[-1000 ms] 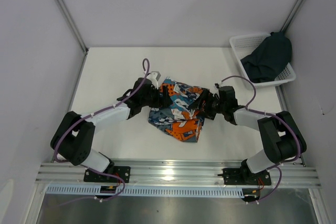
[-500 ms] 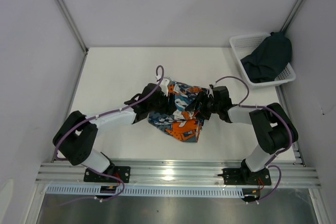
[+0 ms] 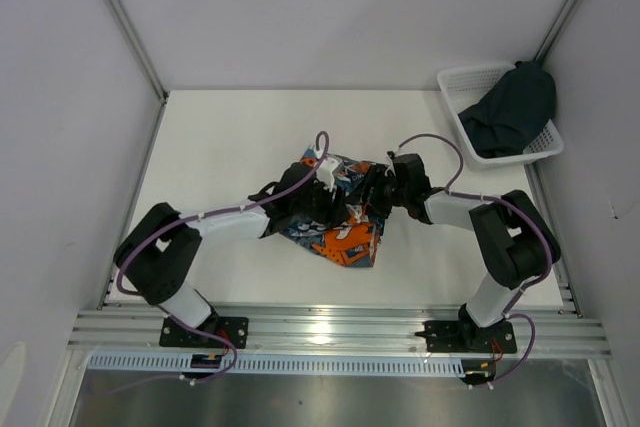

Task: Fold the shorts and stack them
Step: Fold the shorts

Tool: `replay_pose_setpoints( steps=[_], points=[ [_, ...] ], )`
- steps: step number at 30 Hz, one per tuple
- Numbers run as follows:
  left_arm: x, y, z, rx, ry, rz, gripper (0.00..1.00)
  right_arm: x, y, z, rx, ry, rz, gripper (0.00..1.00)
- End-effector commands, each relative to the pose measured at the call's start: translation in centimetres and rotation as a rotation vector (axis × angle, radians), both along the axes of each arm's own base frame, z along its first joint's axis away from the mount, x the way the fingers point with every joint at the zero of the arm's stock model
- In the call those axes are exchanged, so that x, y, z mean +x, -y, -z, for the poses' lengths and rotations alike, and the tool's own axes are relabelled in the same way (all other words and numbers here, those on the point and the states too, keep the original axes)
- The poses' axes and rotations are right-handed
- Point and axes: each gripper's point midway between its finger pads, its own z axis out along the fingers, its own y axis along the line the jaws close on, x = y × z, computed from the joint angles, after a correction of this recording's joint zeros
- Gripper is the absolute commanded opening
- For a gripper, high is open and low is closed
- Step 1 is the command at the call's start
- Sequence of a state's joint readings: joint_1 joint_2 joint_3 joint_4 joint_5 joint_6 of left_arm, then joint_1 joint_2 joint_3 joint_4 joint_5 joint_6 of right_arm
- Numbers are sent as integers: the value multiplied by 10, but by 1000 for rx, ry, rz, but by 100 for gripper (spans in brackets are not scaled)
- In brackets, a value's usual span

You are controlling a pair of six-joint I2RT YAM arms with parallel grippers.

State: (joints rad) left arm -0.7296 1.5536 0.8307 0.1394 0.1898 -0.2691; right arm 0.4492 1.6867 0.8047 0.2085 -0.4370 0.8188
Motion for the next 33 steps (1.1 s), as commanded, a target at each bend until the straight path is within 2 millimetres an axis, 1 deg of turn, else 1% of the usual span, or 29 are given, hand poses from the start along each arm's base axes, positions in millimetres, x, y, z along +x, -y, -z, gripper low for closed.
replay_pose_setpoints(
  steps=[1,2,3,5,6,8,9,11,12,14,15,16,17,18,19,20,21,22,23,24,25,26,27,30,31,32,33],
  points=[
    [-11,27,3,-71,-38,116,62,3,-6,5,-10,-15,-9,65],
    [-14,30,12,-64,-64,129,62,2,-7,7,-11,-22,-10,64],
    [-18,34,15,-66,-76,147,61,2,-9,8,-12,-25,-13,62],
    [-23,42,14,-92,-82,178,60,1,-11,15,-13,-38,-19,61],
    [-28,46,14,-101,-84,196,61,2,-12,16,-9,-39,-20,57],
    [-35,52,7,-125,-72,234,60,2,-14,23,-11,-57,-29,54],
    [-36,52,-1,-139,-57,240,61,2,-14,24,-11,-56,-30,52],
    [-41,50,-6,-149,-50,255,61,3,-15,26,-13,-59,-38,48],
    [-41,50,-19,-165,-25,257,61,4,-15,26,-20,-51,-41,41],
    [-44,47,-27,-171,-12,263,61,6,-16,24,-27,-42,-46,33],
    [-46,45,-31,-175,-6,262,62,7,-15,22,-31,-38,-47,23],
    [-46,43,-43,-190,15,259,63,7,-14,21,-40,-32,-50,20],
    [-44,39,-44,-176,16,232,64,10,-16,13,-35,-13,-52,17],
    [-43,35,-45,-166,21,213,66,11,-16,10,-36,-3,-53,9],
    [-41,31,-53,-170,32,192,67,11,-15,7,-43,-1,-55,6],
    [-35,23,-54,-155,29,148,68,16,-17,-5,-39,27,-55,0],
    [-32,18,-56,-167,21,119,70,15,-16,-8,-49,27,-59,0],
    [-31,11,-65,-189,25,95,70,15,-16,-12,-60,42,-68,0],
    [-20,-2,-70,-207,27,47,71,19,-17,-22,-62,64,-66,0],
    [-17,-6,-80,-255,26,31,71,17,-16,-30,-67,72,-72,0],
    [-17,-16,-76,-258,19,3,71,17,-15,-35,-70,82,-72,0],
    [-11,-26,-91,-278,53,-31,72,20,-16,-44,-72,113,-80,0],
    [-8,-33,-89,-253,60,-60,72,16,-13,-51,-80,111,-84,0],
    [-1,-43,-100,-220,100,-105,72,15,-11,-68,-81,149,-112,0],
    [-1,-45,-99,-214,96,-111,72,14,-10,-75,-76,155,-118,0],
    [1,-46,-101,-216,100,-122,72,16,-6,-78,-65,150,-123,0],
    [2,-47,-98,-217,89,-133,72,16,-4,-80,-58,150,-129,0]
  ],
)
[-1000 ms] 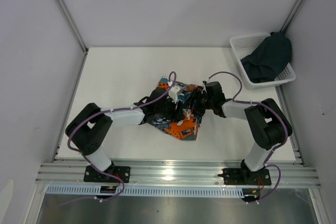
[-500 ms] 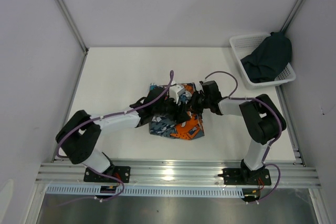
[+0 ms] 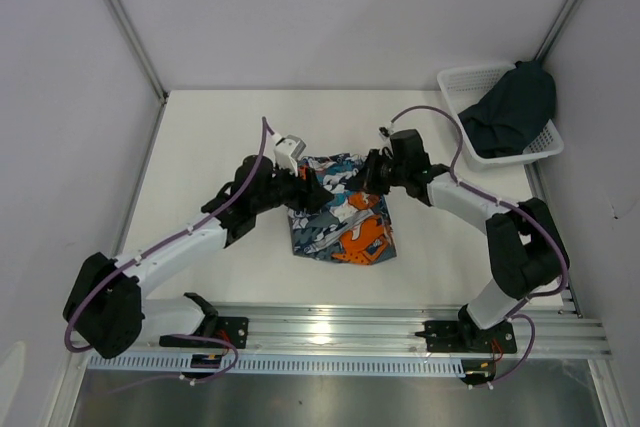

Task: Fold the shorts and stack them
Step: Fold the shorts

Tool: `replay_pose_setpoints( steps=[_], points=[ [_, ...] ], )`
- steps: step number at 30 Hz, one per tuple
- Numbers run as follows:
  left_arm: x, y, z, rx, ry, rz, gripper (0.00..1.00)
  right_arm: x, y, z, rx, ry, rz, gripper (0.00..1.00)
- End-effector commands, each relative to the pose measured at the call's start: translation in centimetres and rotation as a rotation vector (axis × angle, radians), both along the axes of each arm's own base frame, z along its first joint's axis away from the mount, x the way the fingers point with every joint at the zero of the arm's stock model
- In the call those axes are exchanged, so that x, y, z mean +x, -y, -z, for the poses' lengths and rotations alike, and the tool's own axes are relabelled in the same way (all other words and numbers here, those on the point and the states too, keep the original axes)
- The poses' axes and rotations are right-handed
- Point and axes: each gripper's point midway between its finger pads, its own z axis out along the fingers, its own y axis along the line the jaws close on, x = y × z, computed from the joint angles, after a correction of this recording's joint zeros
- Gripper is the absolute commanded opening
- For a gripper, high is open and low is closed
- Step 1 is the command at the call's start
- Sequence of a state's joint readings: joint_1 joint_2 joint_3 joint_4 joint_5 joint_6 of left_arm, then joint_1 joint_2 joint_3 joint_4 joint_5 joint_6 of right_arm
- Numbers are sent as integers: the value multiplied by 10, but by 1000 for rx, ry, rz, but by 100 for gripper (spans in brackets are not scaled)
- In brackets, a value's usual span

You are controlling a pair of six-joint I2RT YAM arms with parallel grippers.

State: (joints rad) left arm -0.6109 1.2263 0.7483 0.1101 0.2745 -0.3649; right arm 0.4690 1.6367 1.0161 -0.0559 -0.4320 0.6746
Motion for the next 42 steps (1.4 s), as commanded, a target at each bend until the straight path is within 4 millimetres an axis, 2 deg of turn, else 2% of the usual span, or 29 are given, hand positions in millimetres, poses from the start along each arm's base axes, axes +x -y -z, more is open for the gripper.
replay_pose_setpoints(
  steps=[1,3,7,8,9,10,11,12,13,14,17,18,19,20,21,22,24,25,27,28,31,32,33,35,36,39,40,41,42],
  points=[
    [8,-5,-9,-4,0,-52,72,3,9,-27,15,46,-34,0],
    [12,-3,-4,-2,-15,-58,72,5,18,-23,6,50,-28,0],
    [22,-1,6,15,-17,-76,72,1,28,1,-20,27,-33,0],
    [26,0,9,21,-17,-82,72,-2,33,19,-42,-5,-25,0],
    [31,2,9,29,-10,-85,72,0,36,26,-46,-7,-16,0],
    [37,3,23,55,-33,-91,72,-1,38,34,-55,-11,-17,0],
    [39,4,28,65,-39,-95,72,-4,44,51,-80,-40,-3,0],
    [45,8,27,58,-30,-95,72,-3,46,58,-96,-40,6,0],
    [48,10,40,75,-50,-97,72,-1,52,67,-129,-41,24,0],
    [52,12,42,75,-46,-96,72,-4,56,80,-156,-67,33,0],
    [63,18,58,104,-64,-97,71,-3,67,98,-234,-78,64,0],
    [68,21,58,104,-61,-98,71,-4,70,105,-260,-89,70,0],
    [70,23,59,102,-61,-95,71,-1,76,109,-297,-86,89,1],
    [73,26,66,110,-72,-90,71,-3,79,113,-322,-94,89,9],
    [74,27,69,114,-77,-90,71,1,79,111,-336,-83,93,13],
    [77,29,68,110,-74,-90,71,3,82,110,-350,-79,103,31],
    [79,30,72,116,-81,-90,71,7,84,103,-365,-63,108,44],
    [80,30,71,114,-81,-94,71,10,86,93,-368,-41,120,56],
    [81,30,69,114,-78,-96,71,10,88,79,-377,-21,122,63],
    [82,29,67,117,-77,-103,71,15,89,60,-368,17,137,67],
    [88,25,60,123,-69,-141,71,6,91,38,-355,38,150,74],
    [88,22,60,133,-82,-154,71,1,92,24,-344,58,156,74],
    [92,20,53,124,-75,-168,71,-2,94,20,-343,58,181,75],
    [95,15,49,119,-83,-182,72,-15,99,10,-335,56,212,84],
    [100,13,39,107,-69,-188,71,-22,97,8,-316,40,229,91],
    [109,5,34,150,-56,-186,73,-45,86,6,-275,-1,255,93],
    [118,11,17,142,-25,-172,73,-48,84,5,-255,-45,335,93],
    [122,11,25,172,-26,-150,75,-56,79,8,-253,-74,353,93],
    [122,6,34,206,-56,-144,75,-55,80,6,-264,-63,415,93]
  ],
)
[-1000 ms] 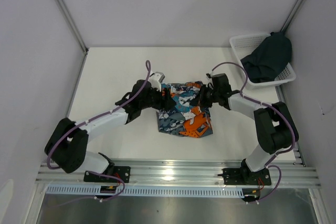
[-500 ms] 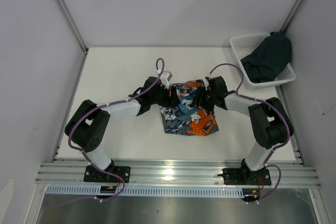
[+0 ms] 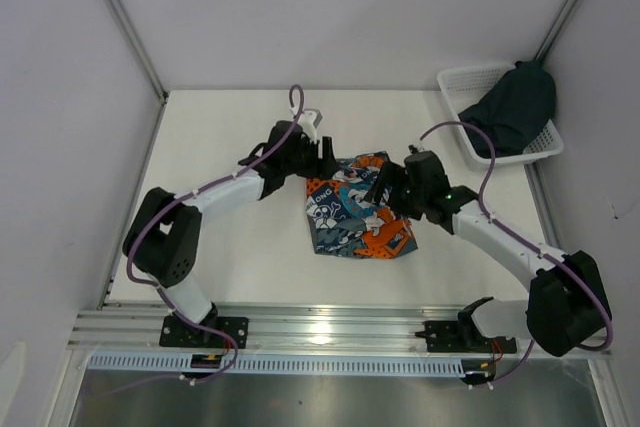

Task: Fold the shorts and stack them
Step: Fold the shorts, then neatly place the folded shorts to the corner

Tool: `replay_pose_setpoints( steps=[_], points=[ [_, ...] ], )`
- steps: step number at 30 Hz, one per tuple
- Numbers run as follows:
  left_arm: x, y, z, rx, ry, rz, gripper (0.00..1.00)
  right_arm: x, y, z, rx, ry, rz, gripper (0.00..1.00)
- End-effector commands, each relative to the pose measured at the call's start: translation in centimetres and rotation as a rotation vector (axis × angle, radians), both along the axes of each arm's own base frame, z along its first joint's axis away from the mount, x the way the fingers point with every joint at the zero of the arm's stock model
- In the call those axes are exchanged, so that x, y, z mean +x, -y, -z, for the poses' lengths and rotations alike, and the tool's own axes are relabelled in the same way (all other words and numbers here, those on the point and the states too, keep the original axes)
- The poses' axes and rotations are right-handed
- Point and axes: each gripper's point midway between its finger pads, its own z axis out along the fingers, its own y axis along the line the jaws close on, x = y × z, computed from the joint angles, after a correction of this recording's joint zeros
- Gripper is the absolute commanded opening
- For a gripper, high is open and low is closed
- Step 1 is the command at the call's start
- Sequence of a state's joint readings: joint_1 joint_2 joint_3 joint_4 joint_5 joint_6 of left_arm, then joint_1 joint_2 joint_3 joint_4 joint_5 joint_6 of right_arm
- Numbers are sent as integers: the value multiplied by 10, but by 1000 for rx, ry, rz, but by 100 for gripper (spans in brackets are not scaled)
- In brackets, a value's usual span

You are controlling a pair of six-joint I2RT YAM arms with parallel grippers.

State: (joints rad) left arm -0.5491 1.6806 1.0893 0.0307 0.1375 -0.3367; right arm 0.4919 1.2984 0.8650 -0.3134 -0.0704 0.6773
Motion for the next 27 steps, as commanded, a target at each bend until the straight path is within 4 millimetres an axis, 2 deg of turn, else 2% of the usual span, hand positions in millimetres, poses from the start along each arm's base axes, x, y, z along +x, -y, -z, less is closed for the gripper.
replay_pose_setpoints(
  steps=[1,2,3,4,6,7,8,10,11,12,16,25,27],
  points=[
    [29,3,-34,33,77,50,75,-30,-16,13,31,-115,200,92],
    [30,4,-22,43,46,72,75,-36,-23,12,47,-121,225,93],
    [34,1,-19,50,37,80,75,-35,-20,10,41,-93,316,93],
    [42,5,-29,51,66,107,75,-53,-32,13,38,-111,327,92],
    [46,7,-18,73,56,144,75,-58,-39,16,97,-151,465,93],
    [50,8,-19,98,68,164,75,-71,-48,20,101,-175,474,96],
    [54,10,-23,104,79,170,76,-73,-53,21,134,-196,514,97],
    [60,10,-14,129,65,174,76,-76,-56,26,140,-201,564,98],
    [66,10,-18,136,80,172,76,-82,-59,28,140,-202,569,99],
    [69,7,-9,143,62,164,76,-80,-58,29,170,-200,618,100],
    [71,6,-2,114,38,151,76,-80,-58,44,268,-219,680,100],
    [71,10,2,90,45,157,76,-61,-48,46,431,-214,805,99],
    [71,9,3,95,45,159,76,-56,-48,49,424,-214,809,99]
  ],
)
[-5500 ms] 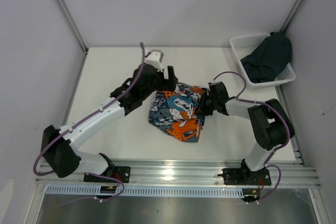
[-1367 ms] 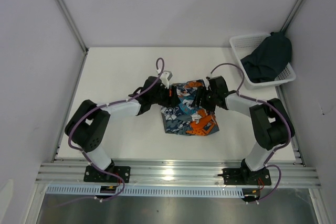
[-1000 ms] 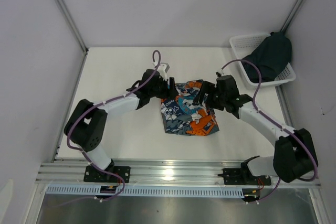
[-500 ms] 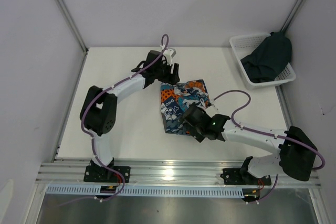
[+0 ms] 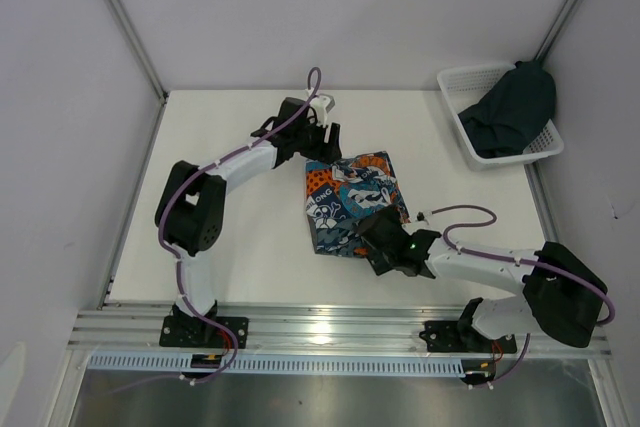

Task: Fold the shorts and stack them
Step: Neatly place the folded shorts to the corner

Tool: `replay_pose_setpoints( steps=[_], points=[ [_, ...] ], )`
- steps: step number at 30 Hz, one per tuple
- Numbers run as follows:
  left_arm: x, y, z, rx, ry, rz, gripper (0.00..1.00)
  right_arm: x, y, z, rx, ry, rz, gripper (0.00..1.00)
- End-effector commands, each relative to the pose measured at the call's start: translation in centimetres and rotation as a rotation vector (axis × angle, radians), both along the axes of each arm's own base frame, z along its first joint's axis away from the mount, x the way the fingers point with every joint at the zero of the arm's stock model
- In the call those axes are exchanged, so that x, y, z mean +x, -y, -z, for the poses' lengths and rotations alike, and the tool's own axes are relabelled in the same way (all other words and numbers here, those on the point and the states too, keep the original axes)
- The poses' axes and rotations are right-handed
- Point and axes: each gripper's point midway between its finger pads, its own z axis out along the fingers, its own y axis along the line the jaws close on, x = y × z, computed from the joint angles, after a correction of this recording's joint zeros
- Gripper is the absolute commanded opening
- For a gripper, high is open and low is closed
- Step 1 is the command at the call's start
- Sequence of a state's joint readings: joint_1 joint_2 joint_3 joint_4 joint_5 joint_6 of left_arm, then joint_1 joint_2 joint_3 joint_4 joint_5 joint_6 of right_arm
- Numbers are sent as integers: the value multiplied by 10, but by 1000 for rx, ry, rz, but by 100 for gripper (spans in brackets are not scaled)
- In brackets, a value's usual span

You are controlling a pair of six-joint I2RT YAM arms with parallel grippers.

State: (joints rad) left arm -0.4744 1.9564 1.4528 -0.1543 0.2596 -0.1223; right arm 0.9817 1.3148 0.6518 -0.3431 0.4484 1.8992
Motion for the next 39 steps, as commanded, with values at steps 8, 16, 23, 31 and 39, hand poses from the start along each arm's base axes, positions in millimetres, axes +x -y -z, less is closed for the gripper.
replay_pose_setpoints(
  steps=[8,16,23,31,39],
  points=[
    [5,-3,-13,-3,46,6,76,43,2,4,53,25,100,97],
    [0,-9,-15,5,41,-20,76,41,29,31,-87,-67,37,53],
    [-10,-16,-15,3,45,-35,76,64,78,1,-321,60,-298,4],
    [-17,-17,-12,-17,35,-35,77,103,89,7,-609,30,-759,7],
    [-4,-3,-8,-15,46,-10,83,144,82,2,-739,114,-862,42]
  ],
)
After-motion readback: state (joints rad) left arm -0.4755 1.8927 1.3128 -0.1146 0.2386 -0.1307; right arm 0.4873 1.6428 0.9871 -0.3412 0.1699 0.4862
